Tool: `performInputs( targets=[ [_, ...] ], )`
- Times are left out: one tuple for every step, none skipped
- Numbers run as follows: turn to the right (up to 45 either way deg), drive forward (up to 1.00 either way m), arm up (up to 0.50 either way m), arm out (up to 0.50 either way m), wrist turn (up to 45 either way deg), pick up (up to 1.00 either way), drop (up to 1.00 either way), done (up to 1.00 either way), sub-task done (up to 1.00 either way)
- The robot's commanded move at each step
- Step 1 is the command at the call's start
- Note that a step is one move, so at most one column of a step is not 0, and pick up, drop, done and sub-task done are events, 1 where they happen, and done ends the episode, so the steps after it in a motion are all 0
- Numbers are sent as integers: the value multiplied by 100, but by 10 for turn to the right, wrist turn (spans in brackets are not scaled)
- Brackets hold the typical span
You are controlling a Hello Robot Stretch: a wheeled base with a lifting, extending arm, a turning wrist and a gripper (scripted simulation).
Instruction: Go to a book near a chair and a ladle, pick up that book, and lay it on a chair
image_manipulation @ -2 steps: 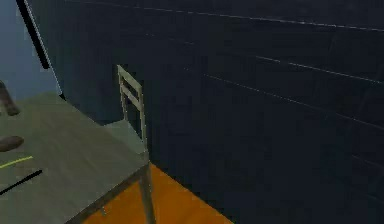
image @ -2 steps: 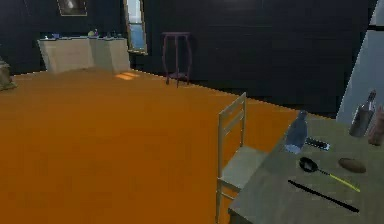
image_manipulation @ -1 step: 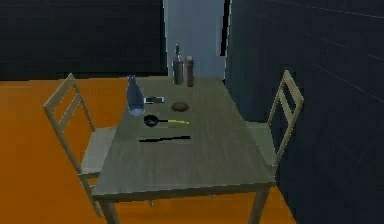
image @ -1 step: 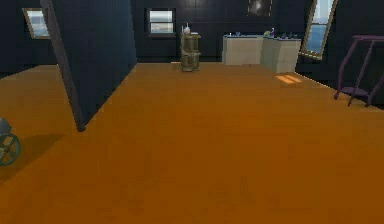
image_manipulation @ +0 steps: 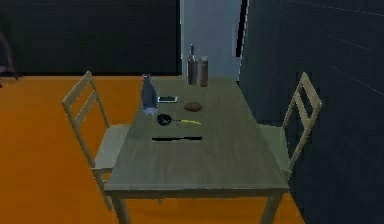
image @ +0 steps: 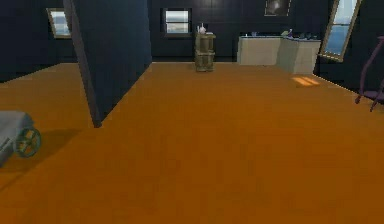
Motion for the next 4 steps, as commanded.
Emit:
performInputs(
  targets=[
    [0, 45, 0, 0, 0, 0, 0, 0, 0],
    [420, 0, 0, 0, 0, 0, 0, 0, 0],
    [0, 95, 0, 0, 0, 0, 0, 0, 0],
    [450, 0, 0, 0, 0, 0, 0, 0, 0]
  ],
)
